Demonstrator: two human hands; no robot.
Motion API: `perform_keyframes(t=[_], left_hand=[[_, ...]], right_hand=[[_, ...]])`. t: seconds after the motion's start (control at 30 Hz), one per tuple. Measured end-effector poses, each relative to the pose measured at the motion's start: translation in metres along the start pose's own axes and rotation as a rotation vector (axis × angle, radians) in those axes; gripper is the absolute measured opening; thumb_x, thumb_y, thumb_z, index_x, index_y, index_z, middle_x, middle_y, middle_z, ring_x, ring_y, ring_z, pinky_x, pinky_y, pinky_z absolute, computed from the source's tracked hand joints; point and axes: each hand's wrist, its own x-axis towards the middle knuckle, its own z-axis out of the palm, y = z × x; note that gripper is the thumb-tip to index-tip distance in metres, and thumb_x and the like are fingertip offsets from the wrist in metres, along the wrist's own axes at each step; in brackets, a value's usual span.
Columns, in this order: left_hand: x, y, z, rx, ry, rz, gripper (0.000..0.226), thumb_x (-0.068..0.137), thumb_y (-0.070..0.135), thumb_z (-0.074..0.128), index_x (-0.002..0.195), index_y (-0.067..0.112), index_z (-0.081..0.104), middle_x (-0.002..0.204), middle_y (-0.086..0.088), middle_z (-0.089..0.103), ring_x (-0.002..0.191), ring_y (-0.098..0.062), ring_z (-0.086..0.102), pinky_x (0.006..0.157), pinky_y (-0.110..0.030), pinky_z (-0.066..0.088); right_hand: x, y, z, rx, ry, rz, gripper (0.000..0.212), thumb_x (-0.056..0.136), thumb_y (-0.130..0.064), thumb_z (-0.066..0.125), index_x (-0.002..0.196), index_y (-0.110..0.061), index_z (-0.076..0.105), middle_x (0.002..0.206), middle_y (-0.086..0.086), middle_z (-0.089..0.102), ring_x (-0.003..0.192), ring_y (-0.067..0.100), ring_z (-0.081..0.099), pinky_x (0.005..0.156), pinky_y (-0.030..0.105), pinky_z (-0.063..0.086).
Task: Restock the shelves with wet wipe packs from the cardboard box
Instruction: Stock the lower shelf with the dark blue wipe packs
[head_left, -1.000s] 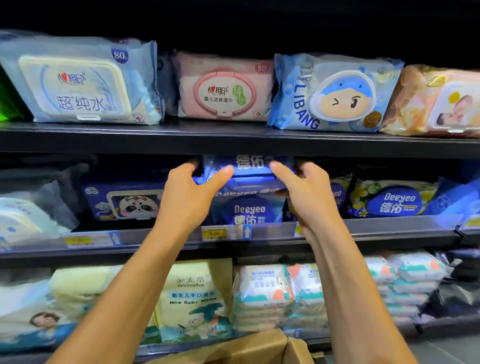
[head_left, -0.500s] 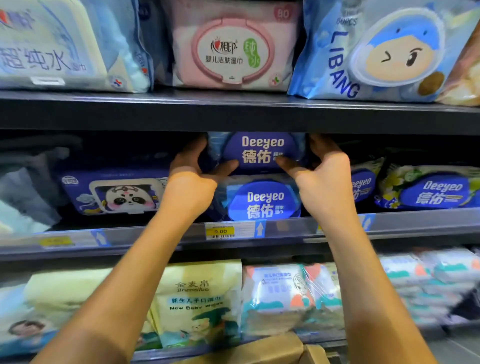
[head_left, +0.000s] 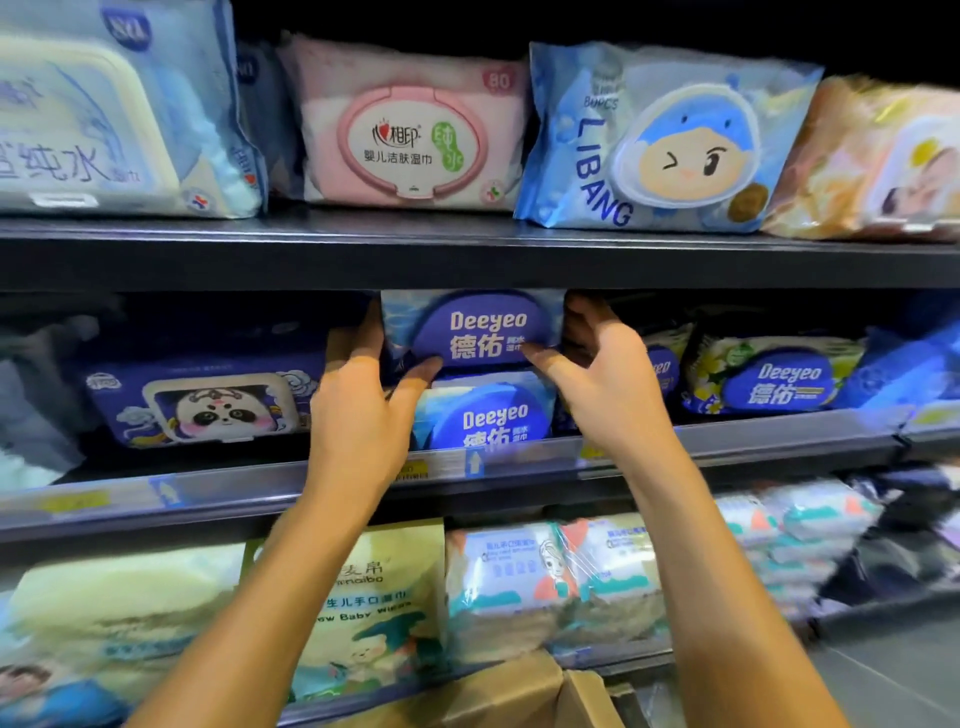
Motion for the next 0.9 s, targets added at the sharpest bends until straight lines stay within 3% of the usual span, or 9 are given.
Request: perform_keyframes(t=[0.13, 0.23, 0.33, 0.47, 0.6, 0.73, 0.9], left_hand=[[0.002, -0.003, -0.014, 0.036, -0.186, 0.048, 0.096, 0.075, 0.048, 0.082, 0.153, 0.022, 0.033, 0.144, -0.007, 0.047, 0.128, -0.027, 0.050, 0.105, -0.040, 0.044], [0.019, -0.005, -0.013, 0.077, -0.182, 0.088, 0.095, 0.074, 0.038, 0.086, 0.152, 0.017, 0.037, 0.145, -0.012, 0.045, 0.128, -0.030, 0.047, 0.102, -0.031, 0.039], [0.037, -0.004, -0.015, 0.077, -0.216, 0.066, 0.088, 0.071, 0.032, 0.089, 0.145, 0.015, 0.045, 0.143, -0.013, 0.048, 0.126, -0.033, 0.051, 0.099, -0.032, 0.042], [0.024, -0.012, -0.023, 0.070, -0.214, 0.098, 0.079, 0.078, 0.036, 0.083, 0.144, 0.023, 0.043, 0.137, -0.009, 0.054, 0.120, -0.033, 0.055, 0.094, -0.035, 0.047], [0.009, -0.012, -0.024, -0.167, -0.192, 0.052, 0.103, 0.074, 0.048, 0.083, 0.157, 0.032, 0.023, 0.147, 0.001, 0.050, 0.128, -0.021, 0.053, 0.106, -0.039, 0.046], [0.006, -0.008, -0.011, 0.017, -0.188, 0.080, 0.110, 0.079, 0.051, 0.078, 0.160, 0.028, 0.008, 0.154, -0.012, 0.036, 0.133, -0.035, 0.043, 0.104, -0.038, 0.039], [0.007, -0.007, -0.021, 0.167, -0.223, 0.159, 0.108, 0.080, 0.057, 0.072, 0.160, 0.022, 0.010, 0.152, -0.018, 0.036, 0.126, -0.043, 0.048, 0.098, -0.047, 0.045]], right_hand=[[0.000, -0.003, 0.003, -0.001, 0.046, -0.007, 0.027, 0.087, -0.034, 0.070, 0.114, -0.032, 0.064, 0.107, -0.011, 0.074, 0.104, 0.013, 0.069, 0.095, 0.047, 0.054], [0.002, -0.003, 0.006, 0.004, 0.076, 0.032, 0.028, 0.091, -0.031, 0.071, 0.118, -0.034, 0.064, 0.106, -0.017, 0.072, 0.107, 0.010, 0.069, 0.098, 0.042, 0.054], [0.002, -0.003, 0.012, -0.006, 0.116, 0.054, 0.036, 0.092, -0.034, 0.071, 0.127, -0.033, 0.066, 0.108, -0.019, 0.071, 0.109, 0.010, 0.068, 0.098, 0.038, 0.054], [-0.004, -0.007, 0.011, 0.010, 0.134, 0.058, 0.038, 0.095, -0.022, 0.071, 0.132, -0.021, 0.063, 0.107, -0.025, 0.065, 0.099, -0.009, 0.063, 0.091, 0.013, 0.049], [-0.011, -0.010, 0.012, 0.030, 0.124, 0.054, 0.035, 0.093, -0.021, 0.073, 0.126, -0.016, 0.063, 0.118, -0.008, 0.073, 0.109, 0.004, 0.068, 0.093, 0.023, 0.053], [-0.006, -0.020, 0.015, -0.042, 0.099, 0.063, 0.023, 0.095, -0.007, 0.069, 0.117, -0.013, 0.063, 0.103, -0.014, 0.072, 0.089, -0.013, 0.068, 0.078, 0.007, 0.048], [-0.005, -0.034, 0.004, -0.159, 0.072, 0.108, 0.024, 0.095, -0.005, 0.069, 0.118, -0.008, 0.063, 0.102, -0.012, 0.071, 0.086, -0.016, 0.065, 0.080, 0.008, 0.047]])
